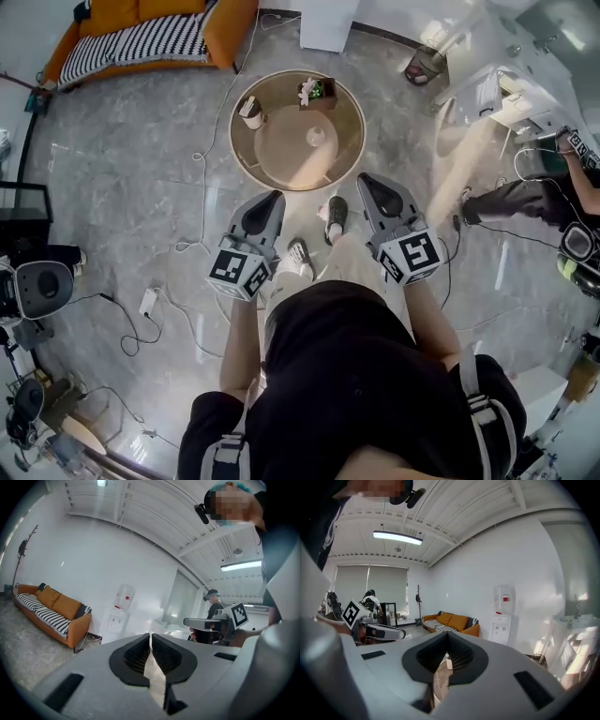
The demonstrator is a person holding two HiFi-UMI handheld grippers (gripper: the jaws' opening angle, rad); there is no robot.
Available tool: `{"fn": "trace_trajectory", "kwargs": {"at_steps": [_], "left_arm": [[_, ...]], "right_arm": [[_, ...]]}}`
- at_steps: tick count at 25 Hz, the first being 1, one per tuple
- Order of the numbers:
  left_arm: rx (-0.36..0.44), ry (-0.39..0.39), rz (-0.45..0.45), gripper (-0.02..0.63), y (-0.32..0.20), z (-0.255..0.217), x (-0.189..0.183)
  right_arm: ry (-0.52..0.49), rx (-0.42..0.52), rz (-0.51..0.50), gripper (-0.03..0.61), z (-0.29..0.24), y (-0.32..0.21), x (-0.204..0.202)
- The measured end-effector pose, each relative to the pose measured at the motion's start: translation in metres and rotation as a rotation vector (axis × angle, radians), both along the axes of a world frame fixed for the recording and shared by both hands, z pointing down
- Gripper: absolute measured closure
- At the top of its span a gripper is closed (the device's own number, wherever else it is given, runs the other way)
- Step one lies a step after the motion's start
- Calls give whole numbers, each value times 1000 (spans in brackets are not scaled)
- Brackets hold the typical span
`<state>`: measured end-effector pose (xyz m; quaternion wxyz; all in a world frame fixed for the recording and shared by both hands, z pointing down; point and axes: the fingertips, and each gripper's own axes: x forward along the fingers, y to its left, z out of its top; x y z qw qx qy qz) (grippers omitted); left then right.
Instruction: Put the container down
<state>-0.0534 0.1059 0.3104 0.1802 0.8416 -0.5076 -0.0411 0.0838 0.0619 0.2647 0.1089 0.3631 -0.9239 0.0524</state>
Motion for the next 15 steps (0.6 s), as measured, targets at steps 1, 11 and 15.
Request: {"fn": "trace_trajectory", "kwargs": {"at_steps": [1,11,15], "left_arm": [[3,0,6,584,3,0,1],[17,-36,34,584,22,-10,-9],[64,-22,26,584,17,-25,-11]], "right_arm": [[-1,7,8,574,-3,4,2],[-11,22,97,574,-17,18,15],[-60,-33,84,574,-12,15,17]]}}
